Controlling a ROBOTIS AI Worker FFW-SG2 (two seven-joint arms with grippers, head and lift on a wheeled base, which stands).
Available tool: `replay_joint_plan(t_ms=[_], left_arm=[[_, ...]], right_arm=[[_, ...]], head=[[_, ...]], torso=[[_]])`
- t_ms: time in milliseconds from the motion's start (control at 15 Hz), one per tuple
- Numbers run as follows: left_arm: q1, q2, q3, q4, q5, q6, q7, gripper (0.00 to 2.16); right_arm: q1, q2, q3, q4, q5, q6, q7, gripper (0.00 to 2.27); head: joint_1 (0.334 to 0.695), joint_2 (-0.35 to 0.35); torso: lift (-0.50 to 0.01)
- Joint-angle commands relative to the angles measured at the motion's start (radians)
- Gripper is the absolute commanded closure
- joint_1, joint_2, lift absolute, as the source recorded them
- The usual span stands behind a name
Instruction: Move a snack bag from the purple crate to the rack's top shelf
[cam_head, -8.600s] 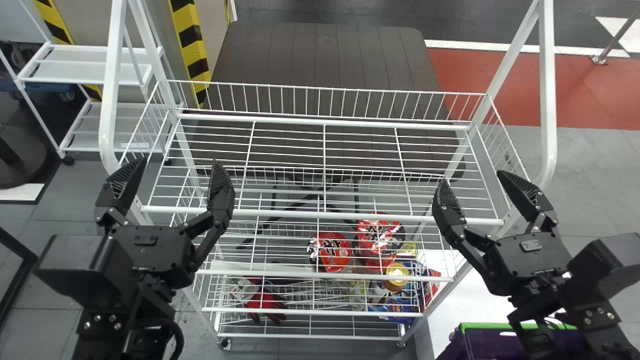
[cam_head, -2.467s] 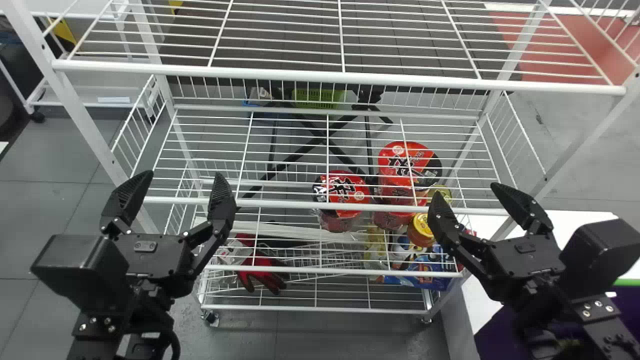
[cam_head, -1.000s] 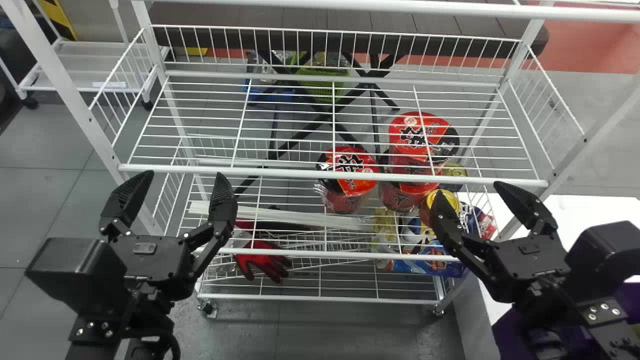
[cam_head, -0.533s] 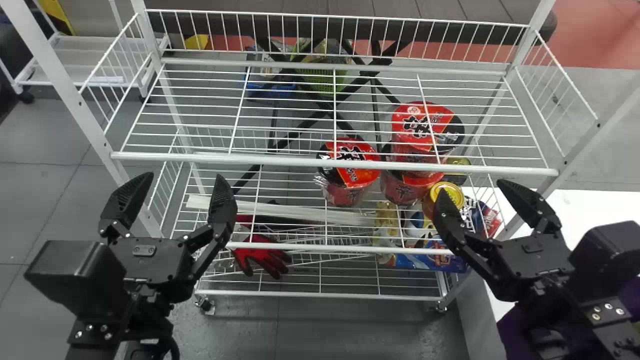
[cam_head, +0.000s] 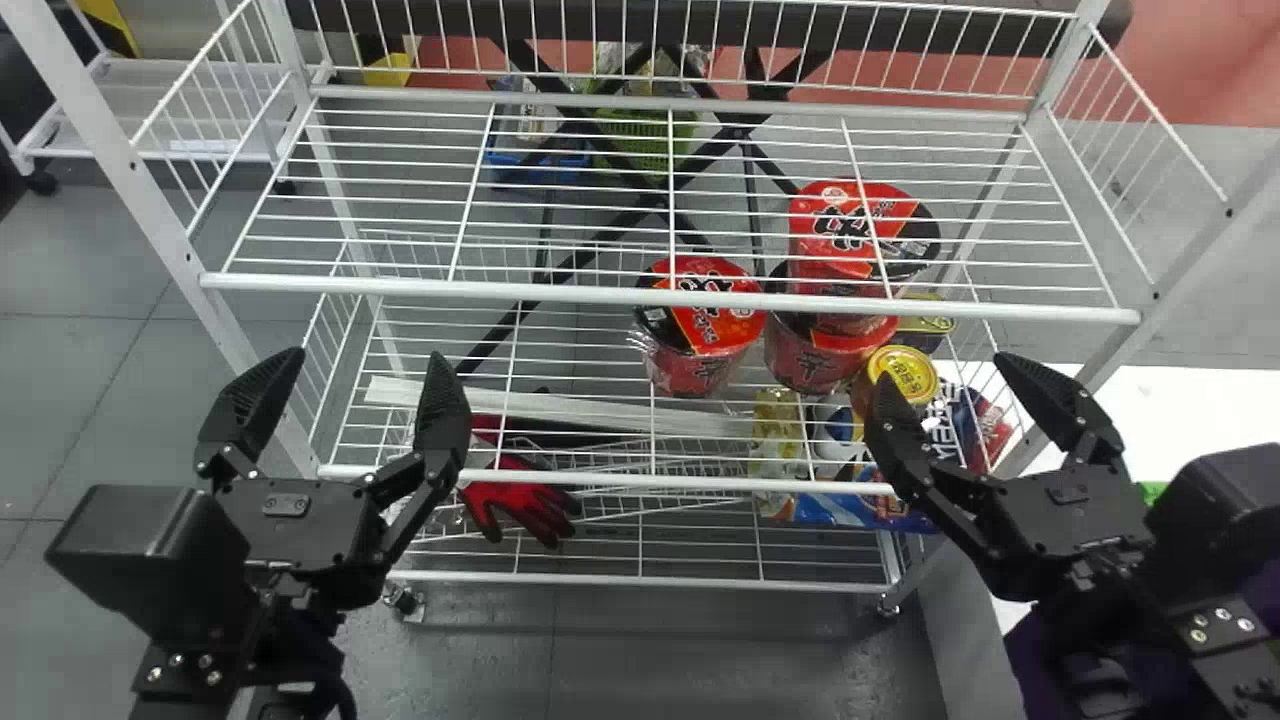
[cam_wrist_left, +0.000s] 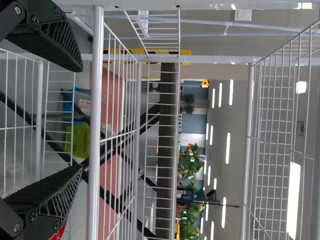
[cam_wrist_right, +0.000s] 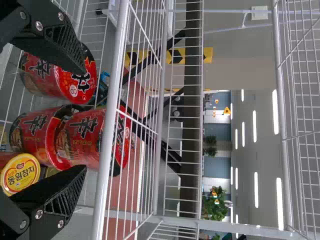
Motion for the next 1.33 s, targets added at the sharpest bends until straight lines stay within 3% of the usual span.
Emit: replay_joint_plan(t_ms=[0,333,467,600,800,933,1000,1067,1267], left_arm=[[0.0,0.0,0.001,0.001,0.0,0.0,0.0,0.13],[-0.001,-0.001,0.003,0.012,0.0,-0.003,0.0,0.13],[-0.007,-0.003,0.004,0.041,-0.003,-0.018,0.0,0.13],[0.0,-0.003,0.004,0.055,-0.006,-0.04,0.012,0.13],[0.0,-0.003,0.009,0.095,-0.009,-0.058,0.015,0.13],[0.0,-0.004,0.02,0.104,-0.006,-0.055,0.011,0.13],[0.0,-0.003,0.024,0.106,-0.005,-0.052,0.009,0.13],[0.0,-0.004,0.029,0.106,-0.003,-0.052,0.005,0.13],[0.0,-0.004,0.03,0.11,0.0,-0.052,0.005,0.13]], right_arm=[[0.004,-0.001,-0.002,-0.002,0.005,-0.005,0.006,0.16],[0.035,-0.001,-0.045,-0.058,-0.004,0.037,-0.006,0.16],[0.064,-0.001,-0.175,-0.132,-0.142,0.243,0.05,0.16],[0.096,-0.013,-0.272,-0.187,-0.167,0.369,0.09,0.17],[0.124,-0.024,-0.513,-0.227,-0.311,0.645,0.187,0.17],[0.113,0.035,-0.639,-0.227,-0.309,0.719,0.259,0.17],[0.084,0.088,-0.709,-0.229,-0.3,0.755,0.326,0.17],[0.053,0.108,-0.778,-0.23,-0.303,0.863,0.375,0.17],[-0.111,0.104,-0.973,-0.176,-0.259,1.225,0.547,0.17]], head=[[0.695,-0.044],[0.695,-0.047],[0.695,-0.058],[0.695,-0.087],[0.695,-0.154],[0.695,-0.207],[0.695,-0.237],[0.695,-0.281],[0.695,-0.35]], torso=[[-0.455],[-0.455],[-0.455],[-0.455],[-0.455],[-0.455],[-0.455],[-0.455],[-0.455]])
